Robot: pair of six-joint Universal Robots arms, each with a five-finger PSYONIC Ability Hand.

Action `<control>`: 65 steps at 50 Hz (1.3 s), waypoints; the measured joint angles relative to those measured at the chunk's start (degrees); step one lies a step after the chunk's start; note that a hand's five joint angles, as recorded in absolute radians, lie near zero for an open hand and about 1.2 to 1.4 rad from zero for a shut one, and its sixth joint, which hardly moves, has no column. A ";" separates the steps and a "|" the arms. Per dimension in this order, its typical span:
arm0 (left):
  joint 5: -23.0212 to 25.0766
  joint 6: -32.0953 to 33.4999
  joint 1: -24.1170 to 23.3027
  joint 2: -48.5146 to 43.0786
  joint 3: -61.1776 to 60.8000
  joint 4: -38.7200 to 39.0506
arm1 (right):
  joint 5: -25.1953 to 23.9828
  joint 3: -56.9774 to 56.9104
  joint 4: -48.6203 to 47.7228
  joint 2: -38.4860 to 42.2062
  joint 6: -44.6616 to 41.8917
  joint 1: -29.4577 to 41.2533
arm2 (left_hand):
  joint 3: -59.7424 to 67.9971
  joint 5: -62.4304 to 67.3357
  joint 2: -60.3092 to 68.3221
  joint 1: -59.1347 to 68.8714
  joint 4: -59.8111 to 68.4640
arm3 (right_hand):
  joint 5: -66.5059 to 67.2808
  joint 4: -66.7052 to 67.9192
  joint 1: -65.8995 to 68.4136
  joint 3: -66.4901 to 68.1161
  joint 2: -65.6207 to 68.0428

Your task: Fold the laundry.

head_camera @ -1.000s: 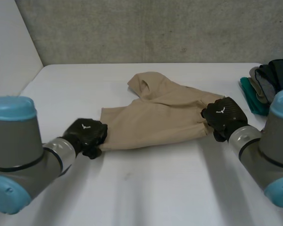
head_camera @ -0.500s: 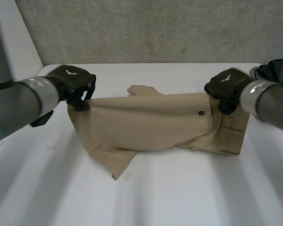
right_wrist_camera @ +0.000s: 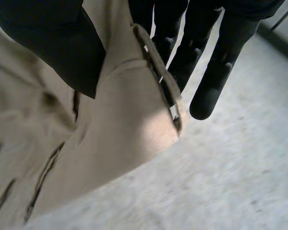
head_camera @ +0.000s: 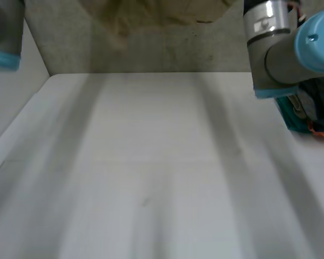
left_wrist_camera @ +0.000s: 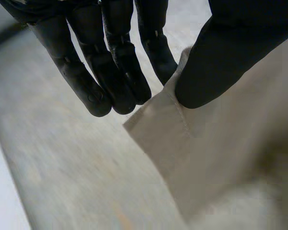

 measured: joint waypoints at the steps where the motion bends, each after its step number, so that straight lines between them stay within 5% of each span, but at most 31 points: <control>1: 0.15 -0.15 0.18 0.51 -2.29 -0.42 | -0.16 0.44 0.75 0.29 0.12 -0.01 | 0.00 0.00 0.00 0.00 0.00 | 0.00 0.00 0.00 0.00 0.00; 20: 0.88 -1.01 -1.01 0.34 -52.31 2.98 | -8.25 32.68 11.22 4.41 -7.34 -0.86 | 0.02 0.00 0.01 0.00 0.00 | -2.63 -4.32 -0.22 -5.03 -3.34; 31: 2.70 -0.53 -1.44 6.49 -58.48 2.15 | -5.16 36.43 32.00 -4.47 -4.49 -2.51 | 0.02 0.00 0.01 0.00 0.00 | -39.86 -39.59 -34.01 -40.26 -38.40; 43: 4.98 -1.09 -0.81 10.29 -58.59 0.04 | -1.61 29.37 50.00 -5.11 8.95 -3.86 | 0.02 0.00 0.01 0.00 0.00 | -43.22 -43.20 -36.43 -42.72 -40.91; 59: 4.34 -2.54 -2.34 9.53 -52.89 -4.48 | 1.35 31.34 35.37 0.70 8.97 1.31 | 0.02 0.00 0.01 0.00 0.00 | -39.13 -40.18 -35.58 -41.83 -40.07; 65: 3.73 -3.12 -2.47 9.36 -52.12 -5.48 | 3.60 28.82 31.92 4.96 5.12 2.14 | 0.02 0.00 0.01 0.00 0.00 | -25.65 -26.74 -20.69 -27.40 -25.15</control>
